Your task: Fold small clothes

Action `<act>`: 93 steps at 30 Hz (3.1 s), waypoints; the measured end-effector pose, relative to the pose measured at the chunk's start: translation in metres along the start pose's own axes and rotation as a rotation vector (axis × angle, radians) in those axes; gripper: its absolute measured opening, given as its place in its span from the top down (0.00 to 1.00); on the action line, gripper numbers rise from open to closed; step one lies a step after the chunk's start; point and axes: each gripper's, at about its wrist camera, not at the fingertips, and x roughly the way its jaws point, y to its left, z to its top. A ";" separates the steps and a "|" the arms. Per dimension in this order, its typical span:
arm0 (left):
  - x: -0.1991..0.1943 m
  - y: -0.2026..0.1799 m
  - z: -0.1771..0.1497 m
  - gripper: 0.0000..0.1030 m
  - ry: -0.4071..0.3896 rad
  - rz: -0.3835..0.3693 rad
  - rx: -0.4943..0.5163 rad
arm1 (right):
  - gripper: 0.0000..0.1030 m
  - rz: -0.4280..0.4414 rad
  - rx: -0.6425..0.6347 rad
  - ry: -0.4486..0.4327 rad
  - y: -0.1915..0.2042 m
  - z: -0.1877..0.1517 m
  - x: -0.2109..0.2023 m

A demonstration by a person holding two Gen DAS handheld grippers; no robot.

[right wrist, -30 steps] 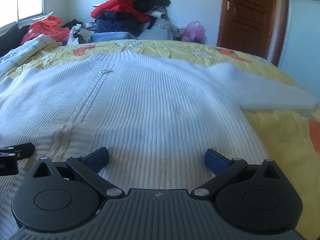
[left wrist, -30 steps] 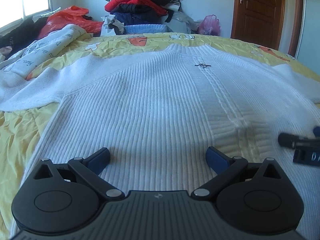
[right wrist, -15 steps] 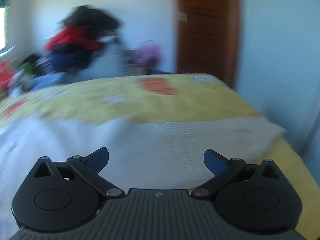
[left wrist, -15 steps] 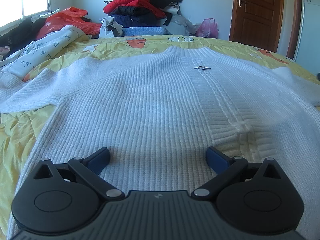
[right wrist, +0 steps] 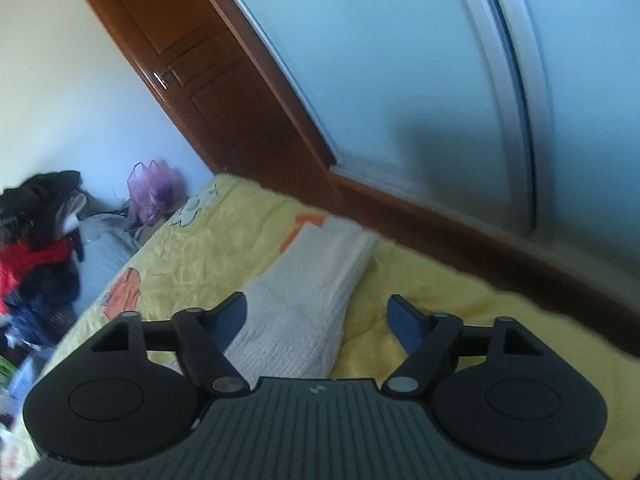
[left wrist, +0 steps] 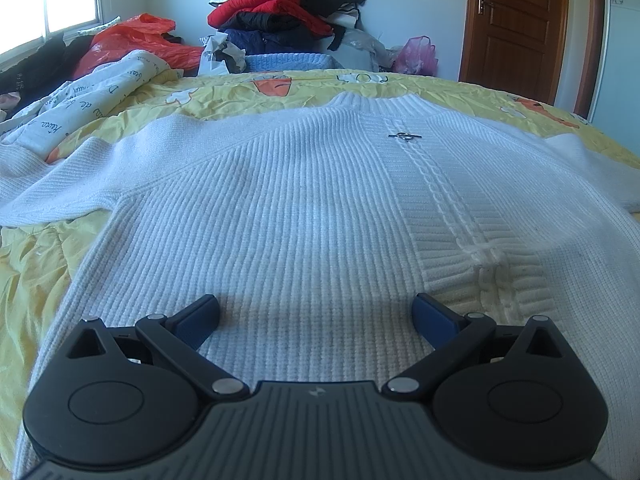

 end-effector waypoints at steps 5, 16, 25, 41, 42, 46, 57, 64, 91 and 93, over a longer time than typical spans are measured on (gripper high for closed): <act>0.000 0.000 0.000 0.00 0.000 -0.001 -0.001 | 0.54 0.024 -0.016 -0.017 0.004 -0.002 0.016; 0.001 0.000 0.000 0.00 -0.002 -0.005 -0.004 | 0.85 0.145 -0.134 -0.116 0.068 -0.015 -0.041; 0.002 -0.001 0.001 0.00 -0.003 -0.007 -0.008 | 0.86 0.641 -0.487 0.083 0.239 -0.175 -0.140; 0.000 0.004 0.004 0.00 -0.019 -0.042 -0.064 | 0.20 0.586 -0.652 0.086 0.206 -0.288 -0.179; -0.001 0.006 0.010 0.00 -0.023 -0.068 -0.102 | 0.17 0.572 -0.621 0.120 0.196 -0.286 -0.177; 0.014 0.015 0.051 0.00 0.018 -0.387 -0.379 | 0.18 0.601 -0.353 0.228 0.162 -0.269 -0.150; 0.109 -0.054 0.111 0.01 0.199 -0.457 -0.443 | 0.12 0.667 -0.258 0.257 0.151 -0.271 -0.140; 0.120 -0.073 0.120 0.85 0.216 -0.358 -0.294 | 0.08 0.680 -0.267 0.260 0.154 -0.274 -0.142; 0.095 0.035 0.077 0.00 -0.117 0.038 -0.120 | 0.15 0.640 -0.371 0.227 0.169 -0.266 -0.157; 0.099 0.045 0.076 0.00 -0.094 -0.002 -0.169 | 0.15 0.618 -0.466 0.115 0.188 -0.257 -0.166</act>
